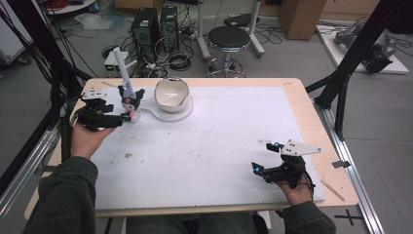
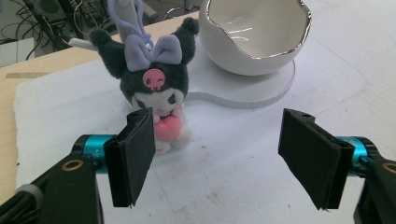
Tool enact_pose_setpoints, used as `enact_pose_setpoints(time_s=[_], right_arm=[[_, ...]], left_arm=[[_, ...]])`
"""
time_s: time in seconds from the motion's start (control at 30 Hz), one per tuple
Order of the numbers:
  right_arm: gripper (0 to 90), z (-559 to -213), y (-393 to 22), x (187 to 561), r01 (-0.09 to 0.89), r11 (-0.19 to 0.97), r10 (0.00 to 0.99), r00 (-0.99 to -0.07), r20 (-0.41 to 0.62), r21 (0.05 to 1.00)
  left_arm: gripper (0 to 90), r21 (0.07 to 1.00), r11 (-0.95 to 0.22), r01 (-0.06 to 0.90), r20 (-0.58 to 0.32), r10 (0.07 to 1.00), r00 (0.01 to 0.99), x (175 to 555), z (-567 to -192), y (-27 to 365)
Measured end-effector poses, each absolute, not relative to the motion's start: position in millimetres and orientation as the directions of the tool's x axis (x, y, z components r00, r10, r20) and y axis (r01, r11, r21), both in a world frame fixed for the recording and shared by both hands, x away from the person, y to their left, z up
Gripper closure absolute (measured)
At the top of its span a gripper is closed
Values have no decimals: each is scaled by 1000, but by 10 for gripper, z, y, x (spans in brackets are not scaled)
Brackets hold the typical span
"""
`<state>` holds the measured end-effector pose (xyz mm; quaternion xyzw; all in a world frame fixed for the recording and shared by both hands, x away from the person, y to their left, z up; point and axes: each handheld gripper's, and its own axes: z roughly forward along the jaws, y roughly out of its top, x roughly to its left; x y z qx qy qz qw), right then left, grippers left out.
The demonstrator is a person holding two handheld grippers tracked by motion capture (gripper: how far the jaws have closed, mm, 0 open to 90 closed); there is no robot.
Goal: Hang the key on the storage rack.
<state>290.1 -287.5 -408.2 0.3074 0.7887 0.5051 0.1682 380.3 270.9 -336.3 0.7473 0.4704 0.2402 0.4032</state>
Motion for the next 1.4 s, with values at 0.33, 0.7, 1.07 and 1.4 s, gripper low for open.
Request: enact_pose_setpoints(time_s=[0.33, 0.7, 1.07, 1.4], right_arm=[[75, -4082, -2877, 2895, 318, 300, 659, -751, 46, 899], [74, -4083, -2878, 2896, 319, 300, 659, -750, 46, 899], [74, -4079, -2878, 2890, 317, 297, 662, -749, 45, 901], [75, -4078, -2884, 2892, 314, 296, 663, -747, 43, 902]], left_arm=[[273, 835, -239, 495, -15, 890, 455, 3753, -3331, 2677], [270, 840, -243, 485, -16, 882, 470, 3726, -3329, 2623], [270, 848, -238, 474, -23, 876, 481, 3659, -3357, 2605], [263, 854, -235, 465, -29, 870, 492, 3598, -3370, 2564]])
